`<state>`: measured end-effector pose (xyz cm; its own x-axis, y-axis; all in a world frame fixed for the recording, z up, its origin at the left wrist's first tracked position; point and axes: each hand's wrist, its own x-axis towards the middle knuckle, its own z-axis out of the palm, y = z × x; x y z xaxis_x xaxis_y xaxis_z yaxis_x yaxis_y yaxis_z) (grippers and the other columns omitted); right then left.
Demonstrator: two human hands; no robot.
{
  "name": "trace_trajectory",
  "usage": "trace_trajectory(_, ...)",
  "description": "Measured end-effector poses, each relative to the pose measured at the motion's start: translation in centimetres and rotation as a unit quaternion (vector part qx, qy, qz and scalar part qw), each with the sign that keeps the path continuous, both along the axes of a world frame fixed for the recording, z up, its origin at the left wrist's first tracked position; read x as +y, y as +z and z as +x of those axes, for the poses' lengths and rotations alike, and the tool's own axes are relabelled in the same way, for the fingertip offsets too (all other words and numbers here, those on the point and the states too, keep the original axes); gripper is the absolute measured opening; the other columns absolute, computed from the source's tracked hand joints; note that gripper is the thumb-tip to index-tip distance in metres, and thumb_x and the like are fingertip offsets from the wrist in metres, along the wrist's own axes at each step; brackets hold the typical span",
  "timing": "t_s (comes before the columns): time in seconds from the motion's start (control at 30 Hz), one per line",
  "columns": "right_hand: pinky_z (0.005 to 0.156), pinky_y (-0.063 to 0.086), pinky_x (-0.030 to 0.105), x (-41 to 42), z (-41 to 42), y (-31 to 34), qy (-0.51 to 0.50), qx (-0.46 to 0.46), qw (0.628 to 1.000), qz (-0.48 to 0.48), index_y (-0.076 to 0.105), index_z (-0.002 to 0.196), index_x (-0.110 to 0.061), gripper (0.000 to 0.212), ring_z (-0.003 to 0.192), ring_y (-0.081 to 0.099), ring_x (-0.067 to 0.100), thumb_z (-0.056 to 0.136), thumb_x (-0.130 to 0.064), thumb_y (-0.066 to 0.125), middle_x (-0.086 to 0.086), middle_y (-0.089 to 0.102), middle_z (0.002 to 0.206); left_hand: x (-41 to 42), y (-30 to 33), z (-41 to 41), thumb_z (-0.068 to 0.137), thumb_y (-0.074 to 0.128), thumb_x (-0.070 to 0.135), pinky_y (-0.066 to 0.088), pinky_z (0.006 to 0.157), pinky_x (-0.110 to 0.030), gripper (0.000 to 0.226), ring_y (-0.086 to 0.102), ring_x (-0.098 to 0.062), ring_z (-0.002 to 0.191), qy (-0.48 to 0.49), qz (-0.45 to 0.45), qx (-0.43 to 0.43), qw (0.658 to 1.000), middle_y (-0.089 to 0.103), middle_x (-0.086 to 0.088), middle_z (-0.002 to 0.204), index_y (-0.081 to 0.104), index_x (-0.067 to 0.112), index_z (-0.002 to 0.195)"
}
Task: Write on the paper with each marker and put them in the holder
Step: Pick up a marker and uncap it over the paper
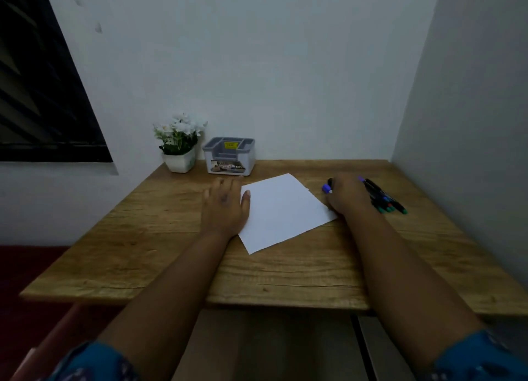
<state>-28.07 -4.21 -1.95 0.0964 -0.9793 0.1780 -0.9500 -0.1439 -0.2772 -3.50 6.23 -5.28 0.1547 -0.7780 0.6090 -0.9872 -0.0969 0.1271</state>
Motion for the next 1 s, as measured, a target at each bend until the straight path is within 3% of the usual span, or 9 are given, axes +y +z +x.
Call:
trace_trajectory(0.17, 0.064, 0.042, 0.029, -0.4, 1.1, -0.2, 0.008, 0.028, 1.000, 0.006, 0.045, 0.061, -0.011, 0.032, 0.069, 0.052, 0.023, 0.091, -0.009, 0.054, 0.004, 0.048, 0.061, -0.5, -0.1, 0.2, 0.091, 0.045, 0.038, 0.039, 0.072, -0.036, 0.034, 0.056, -0.025, 0.088, 0.001, -0.061, -0.013, 0.998, 0.064, -0.004, 0.097, 0.062, 0.012, 0.105)
trace_trajectory(0.27, 0.059, 0.037, 0.028, 0.1, 2.0, 0.1, 0.038, 0.022, 0.999, -0.027, 0.047, 0.063, -0.011, 0.029, 0.074, 0.053, 0.026, 0.091, -0.005, 0.050, 0.006, 0.055, 0.072, -0.7, 0.2, 0.4, 0.091, 0.044, 0.038, 0.040, 0.077, -0.038, 0.035, 0.058, -0.026, 0.088, -0.020, -0.081, 0.005, 0.997, 0.065, -0.003, 0.097, 0.064, 0.012, 0.104)
trace_trajectory(0.33, 0.068, 0.039, 0.031, 0.9, 3.3, 0.3, 0.081, -0.004, 0.992, -0.098, 0.058, 0.088, -0.009, 0.009, 0.089, 0.056, 0.027, 0.093, -0.008, 0.050, 0.010, 0.060, 0.098, -0.9, 0.1, 0.5, 0.093, 0.045, 0.036, 0.041, 0.085, -0.040, 0.038, 0.058, -0.026, 0.097, -0.044, -0.103, 0.003, 0.994, 0.066, -0.003, 0.106, 0.062, 0.012, 0.117)
trace_trajectory(0.37, 0.072, 0.041, 0.031, 1.4, 4.3, 0.2, 0.121, -0.025, 0.985, -0.122, 0.056, 0.103, -0.009, 0.010, 0.092, 0.056, 0.025, 0.096, -0.012, 0.049, 0.009, 0.058, 0.104, -1.0, 0.1, 0.2, 0.095, 0.047, 0.034, 0.040, 0.091, -0.040, 0.040, 0.056, -0.024, 0.107, -0.068, -0.119, -0.005, 0.991, 0.063, -0.004, 0.116, 0.057, 0.013, 0.128)
trace_trajectory(0.43, 0.072, 0.047, 0.031, 2.7, 6.5, 0.0, 0.224, -0.063, 0.964, -0.127, 0.051, 0.114, -0.015, 0.015, 0.085, 0.058, 0.018, 0.099, -0.015, 0.045, 0.003, 0.060, 0.104, -1.3, 0.3, -0.5, 0.096, 0.049, 0.029, 0.032, 0.104, -0.034, 0.051, 0.044, -0.018, 0.128, -0.144, -0.134, -0.023, 0.980, 0.050, -0.004, 0.141, 0.040, 0.013, 0.144)
trace_trajectory(0.5, 0.080, 0.052, 0.032, 3.9, 8.4, -0.3, 0.296, -0.061, 0.943, -0.139, 0.051, 0.123, -0.015, 0.025, 0.089, 0.062, 0.019, 0.099, -0.013, 0.043, 0.004, 0.064, 0.111, -1.4, 0.5, -0.9, 0.098, 0.047, 0.022, 0.030, 0.107, -0.032, 0.053, 0.039, -0.018, 0.134, -0.208, -0.118, -0.045, 0.970, 0.042, -0.005, 0.148, 0.034, 0.010, 0.148)
trace_trajectory(0.63, 0.085, 0.043, 0.034, 4.1, 9.6, -1.1, 0.320, 0.064, 0.931, -0.161, 0.051, 0.126, -0.009, 0.029, 0.102, 0.059, 0.025, 0.102, -0.017, 0.036, 0.009, 0.058, 0.121, -2.0, -0.1, 0.2, 0.096, 0.037, 0.026, 0.047, 0.085, -0.048, 0.041, 0.051, -0.029, 0.103, -0.214, -0.041, -0.042, 0.975, 0.059, -0.012, 0.114, 0.056, 0.003, 0.125)
trace_trajectory(0.77, 0.085, 0.041, 0.035, 4.5, 8.5, -1.3, 0.339, 0.082, 0.932, -0.102, 0.051, 0.119, -0.011, 0.025, 0.103, 0.059, 0.026, 0.103, -0.022, 0.036, 0.009, 0.061, 0.115, -1.8, -0.5, 0.6, 0.096, 0.029, 0.041, 0.042, 0.076, -0.038, 0.042, 0.045, -0.020, 0.090, -0.229, 0.033, -0.013, 0.973, 0.058, -0.006, 0.097, 0.057, 0.009, 0.096)
trace_trajectory(1.0, 0.065, 0.033, 0.030, 5.2, 8.0, -0.7, 0.356, 0.098, 0.924, -0.097, 0.050, 0.122, -0.016, 0.027, 0.088, 0.062, 0.025, 0.105, -0.028, 0.033, 0.008, 0.066, 0.098, -1.2, -0.1, 0.9, 0.098, 0.031, 0.046, 0.035, 0.064, -0.032, 0.042, 0.045, -0.011, 0.074, -0.218, 0.051, 0.040, 0.974, 0.056, 0.001, 0.080, 0.054, 0.014, 0.086)
